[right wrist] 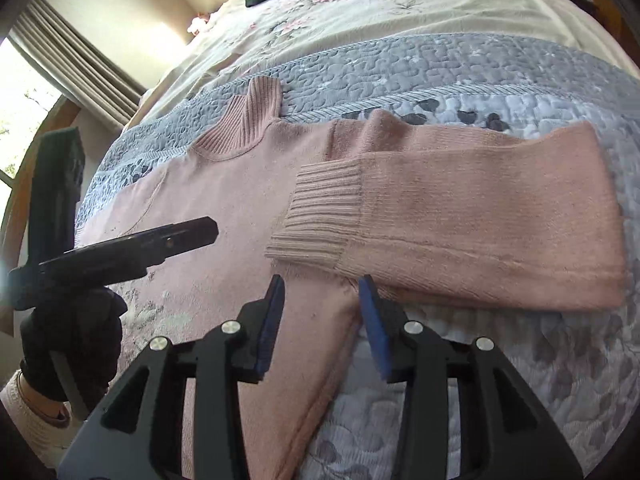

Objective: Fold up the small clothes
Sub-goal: 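Carry the held sleeve across the sweater body and open the right gripper, then grasp the other sleeve cuff with the left gripper and lift it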

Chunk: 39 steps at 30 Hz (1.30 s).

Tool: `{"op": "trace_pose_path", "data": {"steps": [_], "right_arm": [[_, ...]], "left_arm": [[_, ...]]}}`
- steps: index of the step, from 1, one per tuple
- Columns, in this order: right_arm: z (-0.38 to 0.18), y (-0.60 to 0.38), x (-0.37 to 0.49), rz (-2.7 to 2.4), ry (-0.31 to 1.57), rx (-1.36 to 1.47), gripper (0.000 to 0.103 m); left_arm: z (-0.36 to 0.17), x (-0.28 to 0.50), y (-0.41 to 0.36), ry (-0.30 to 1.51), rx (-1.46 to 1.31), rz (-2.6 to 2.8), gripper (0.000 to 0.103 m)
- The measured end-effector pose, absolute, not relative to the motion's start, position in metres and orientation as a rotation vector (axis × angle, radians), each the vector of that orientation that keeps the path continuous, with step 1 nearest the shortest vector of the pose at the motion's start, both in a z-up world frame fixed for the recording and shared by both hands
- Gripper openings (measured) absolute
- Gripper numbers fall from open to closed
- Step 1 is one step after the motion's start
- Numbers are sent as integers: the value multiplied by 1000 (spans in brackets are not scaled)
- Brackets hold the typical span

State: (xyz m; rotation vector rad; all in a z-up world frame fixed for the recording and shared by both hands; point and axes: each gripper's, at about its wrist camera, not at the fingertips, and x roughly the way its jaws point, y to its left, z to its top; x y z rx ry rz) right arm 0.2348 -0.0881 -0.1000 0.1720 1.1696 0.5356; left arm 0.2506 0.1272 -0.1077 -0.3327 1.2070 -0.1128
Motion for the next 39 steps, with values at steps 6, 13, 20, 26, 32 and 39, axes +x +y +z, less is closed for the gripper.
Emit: {"op": "trace_pose_path", "data": {"steps": [6, 13, 20, 26, 32, 39], "right_arm": [[-95, -134, 210, 443, 1150, 187, 42], [-103, -150, 197, 378, 1148, 150, 42], [-103, -157, 197, 342, 1141, 201, 42], [-95, -165, 203, 309, 1139, 247, 43], [-92, -163, 219, 286, 1147, 286, 52], [-111, -146, 253, 269, 1223, 338, 58]], "left_arm": [[-142, 270, 95, 1322, -397, -143, 97], [-147, 285, 73, 1344, -384, -153, 47], [-115, 274, 97, 1230, -441, -169, 6], [-81, 257, 155, 1119, -407, -80, 6], [-70, 250, 225, 1086, -356, 44, 6], [-63, 239, 295, 1061, -329, 185, 6]]}}
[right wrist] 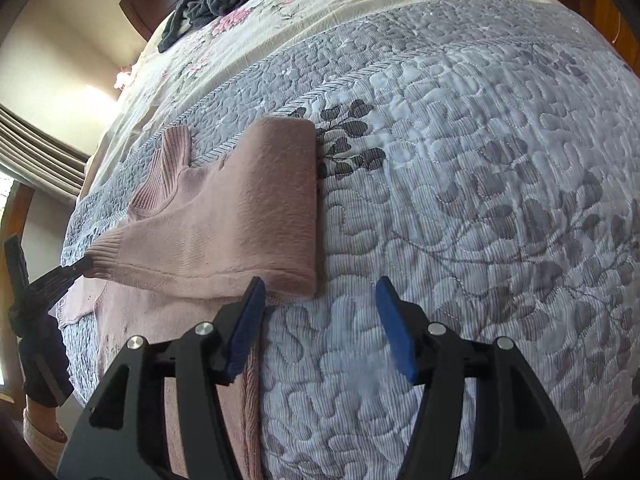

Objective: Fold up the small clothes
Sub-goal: 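Grasp the other sleeve cuff with the left gripper and lift it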

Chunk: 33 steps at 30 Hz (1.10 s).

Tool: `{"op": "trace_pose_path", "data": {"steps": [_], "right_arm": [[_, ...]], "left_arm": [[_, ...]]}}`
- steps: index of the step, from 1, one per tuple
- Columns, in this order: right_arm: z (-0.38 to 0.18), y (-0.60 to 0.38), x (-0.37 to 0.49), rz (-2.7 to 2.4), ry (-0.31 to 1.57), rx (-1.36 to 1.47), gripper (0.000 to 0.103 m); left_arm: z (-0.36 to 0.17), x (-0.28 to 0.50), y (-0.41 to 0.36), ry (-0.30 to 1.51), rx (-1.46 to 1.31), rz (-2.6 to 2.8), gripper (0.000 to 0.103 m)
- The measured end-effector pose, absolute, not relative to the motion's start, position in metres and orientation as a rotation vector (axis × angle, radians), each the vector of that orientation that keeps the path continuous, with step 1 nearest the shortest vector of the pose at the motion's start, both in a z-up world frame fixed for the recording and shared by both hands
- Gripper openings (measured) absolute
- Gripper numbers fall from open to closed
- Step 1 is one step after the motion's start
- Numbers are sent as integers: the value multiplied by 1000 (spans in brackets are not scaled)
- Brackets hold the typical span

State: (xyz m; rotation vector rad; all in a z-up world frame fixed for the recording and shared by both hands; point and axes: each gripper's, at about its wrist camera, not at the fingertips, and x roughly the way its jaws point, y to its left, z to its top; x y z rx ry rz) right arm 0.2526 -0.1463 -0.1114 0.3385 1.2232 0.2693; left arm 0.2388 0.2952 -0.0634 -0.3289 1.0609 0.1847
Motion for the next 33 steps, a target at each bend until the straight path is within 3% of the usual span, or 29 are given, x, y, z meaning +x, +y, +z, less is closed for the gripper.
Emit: {"op": "trace_pose_path", "data": {"steps": [7, 8, 10, 13, 18, 24, 26, 33], "right_arm": [[-132, -110, 273, 304, 1294, 340, 58], [-136, -106, 275, 298, 1304, 335, 56], [-142, -99, 277, 286, 1316, 301, 41], [-146, -94, 275, 260, 1318, 248, 40], [-151, -87, 277, 230, 1333, 182, 39], [-97, -65, 271, 275, 1214, 151, 52], [-91, -48, 271, 323, 1206, 164, 52], [-139, 0, 279, 336, 1339, 129, 51]], "left_arm": [[-80, 238, 339, 1095, -295, 265, 6], [-87, 238, 341, 1114, -295, 261, 6], [-101, 238, 341, 1143, -269, 272, 6], [-122, 240, 341, 1177, -231, 291, 6], [-132, 240, 346, 1204, -229, 285, 9], [-77, 225, 351, 1048, -283, 257, 15], [-75, 230, 340, 1052, -285, 212, 15], [-129, 254, 312, 1184, -285, 162, 15]]}}
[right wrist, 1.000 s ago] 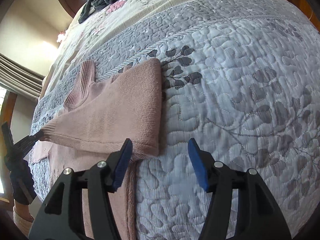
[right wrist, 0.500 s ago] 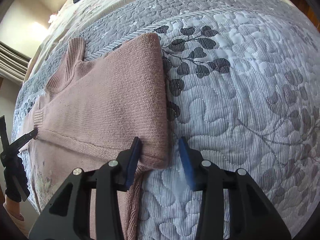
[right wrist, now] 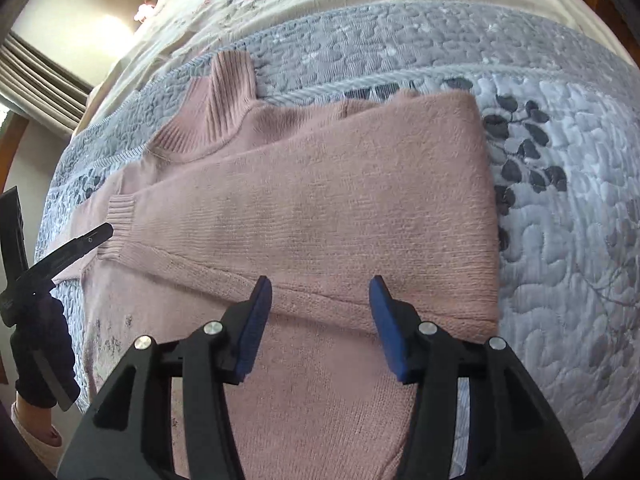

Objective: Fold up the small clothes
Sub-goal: 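Grasp the other sleeve cuff with the left gripper and lift it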

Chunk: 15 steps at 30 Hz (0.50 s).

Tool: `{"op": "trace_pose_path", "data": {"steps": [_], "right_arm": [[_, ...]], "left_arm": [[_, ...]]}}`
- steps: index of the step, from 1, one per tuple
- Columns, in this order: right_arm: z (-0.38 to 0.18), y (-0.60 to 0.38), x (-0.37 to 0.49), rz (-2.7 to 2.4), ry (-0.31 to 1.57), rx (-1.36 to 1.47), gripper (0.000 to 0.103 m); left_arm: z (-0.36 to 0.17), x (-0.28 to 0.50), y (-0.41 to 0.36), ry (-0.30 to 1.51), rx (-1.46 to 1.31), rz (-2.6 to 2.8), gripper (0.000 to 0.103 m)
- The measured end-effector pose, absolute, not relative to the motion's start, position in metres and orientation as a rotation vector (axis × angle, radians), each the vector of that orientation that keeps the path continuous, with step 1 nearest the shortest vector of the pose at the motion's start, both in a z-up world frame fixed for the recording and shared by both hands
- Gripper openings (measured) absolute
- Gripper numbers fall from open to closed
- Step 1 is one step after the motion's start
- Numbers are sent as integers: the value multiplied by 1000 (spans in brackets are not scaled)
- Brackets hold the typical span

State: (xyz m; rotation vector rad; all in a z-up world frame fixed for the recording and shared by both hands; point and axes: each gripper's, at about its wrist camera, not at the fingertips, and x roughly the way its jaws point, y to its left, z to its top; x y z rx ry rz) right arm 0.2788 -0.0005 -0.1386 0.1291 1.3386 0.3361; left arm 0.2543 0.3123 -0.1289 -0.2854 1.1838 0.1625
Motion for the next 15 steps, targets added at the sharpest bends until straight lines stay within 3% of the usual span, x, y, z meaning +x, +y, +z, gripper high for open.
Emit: {"op": "trace_pose_path", "data": {"steps": [3, 8, 10, 11, 12, 15], "right_arm": [[-157, 1, 281, 326, 1351, 121, 52], [-147, 8, 284, 315, 1365, 78, 56], [-132, 10, 278, 359, 1341, 113, 57], [-124, 13, 273, 392, 1326, 132, 59], [-116, 18, 268, 419, 1312, 133, 62], [-100, 41, 250, 480, 1282, 68, 67]], "left_arm": [[-149, 254, 317, 1192, -308, 150, 15], [-131, 246, 331, 1178, -360, 143, 16], [-117, 231, 349, 1136, -388, 145, 30], [-111, 221, 363, 1114, -407, 152, 44], [-105, 209, 380, 1094, -427, 172, 51], [-96, 171, 441, 1062, -483, 274, 57]]}}
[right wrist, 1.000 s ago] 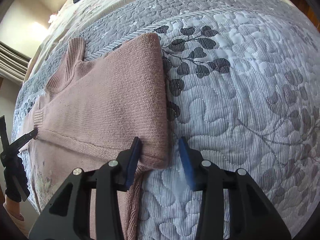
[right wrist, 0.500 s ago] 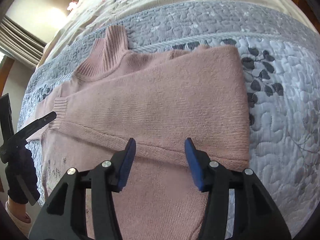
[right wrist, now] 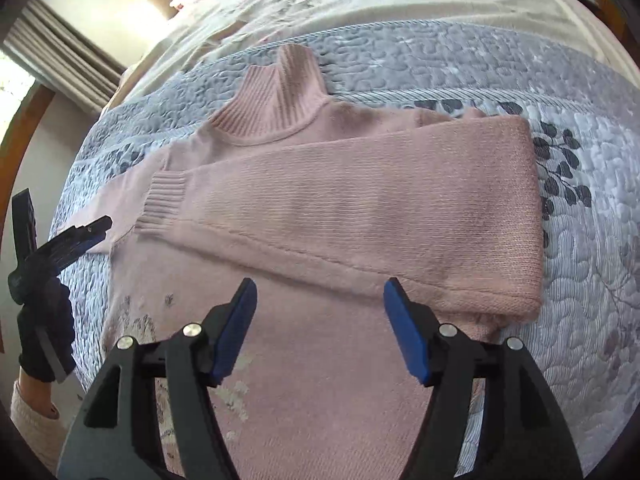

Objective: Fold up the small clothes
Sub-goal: 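Grasp the other sleeve cuff with the left gripper and lift it, then carry the held sleeve across the sweater body with the left gripper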

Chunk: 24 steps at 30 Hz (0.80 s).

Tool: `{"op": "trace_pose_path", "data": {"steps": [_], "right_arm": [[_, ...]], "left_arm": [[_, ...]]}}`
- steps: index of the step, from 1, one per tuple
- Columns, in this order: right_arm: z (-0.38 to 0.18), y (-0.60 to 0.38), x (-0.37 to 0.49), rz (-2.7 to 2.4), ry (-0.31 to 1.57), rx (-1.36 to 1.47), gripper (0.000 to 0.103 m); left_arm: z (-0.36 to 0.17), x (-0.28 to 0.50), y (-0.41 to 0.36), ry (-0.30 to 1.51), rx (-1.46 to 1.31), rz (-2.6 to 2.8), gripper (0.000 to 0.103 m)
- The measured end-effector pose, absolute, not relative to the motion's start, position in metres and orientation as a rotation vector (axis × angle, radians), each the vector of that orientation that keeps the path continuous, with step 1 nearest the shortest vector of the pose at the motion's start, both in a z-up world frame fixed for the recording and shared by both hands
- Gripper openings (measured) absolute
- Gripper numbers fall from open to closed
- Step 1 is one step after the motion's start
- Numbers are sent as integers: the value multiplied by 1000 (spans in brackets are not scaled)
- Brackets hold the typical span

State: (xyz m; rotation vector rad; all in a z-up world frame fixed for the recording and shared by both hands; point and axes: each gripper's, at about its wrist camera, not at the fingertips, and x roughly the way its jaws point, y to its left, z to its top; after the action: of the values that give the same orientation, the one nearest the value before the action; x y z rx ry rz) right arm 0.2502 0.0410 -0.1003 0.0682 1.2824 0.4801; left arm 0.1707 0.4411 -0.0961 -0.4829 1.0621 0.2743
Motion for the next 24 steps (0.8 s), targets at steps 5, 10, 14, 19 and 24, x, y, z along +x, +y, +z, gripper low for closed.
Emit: {"op": "trace_pose_path", "data": {"steps": [5, 10, 14, 19, 24], "right_arm": [[-106, 80, 237, 553, 1301, 0, 67], [-128, 101, 239, 546, 1337, -7, 67], [-149, 108, 240, 525, 1380, 2, 67], [-159, 109, 235, 518, 1383, -19, 67], [-159, 108, 239, 511, 1392, -11, 67]], "left_arm": [[-96, 96, 565, 1024, -593, 544, 57], [-105, 32, 669, 901, -843, 710, 55], [-120, 9, 721, 778, -1046, 677, 55], [-126, 9, 747, 679, -1143, 661, 55], [-130, 15, 759, 609, -1192, 647, 55]]}}
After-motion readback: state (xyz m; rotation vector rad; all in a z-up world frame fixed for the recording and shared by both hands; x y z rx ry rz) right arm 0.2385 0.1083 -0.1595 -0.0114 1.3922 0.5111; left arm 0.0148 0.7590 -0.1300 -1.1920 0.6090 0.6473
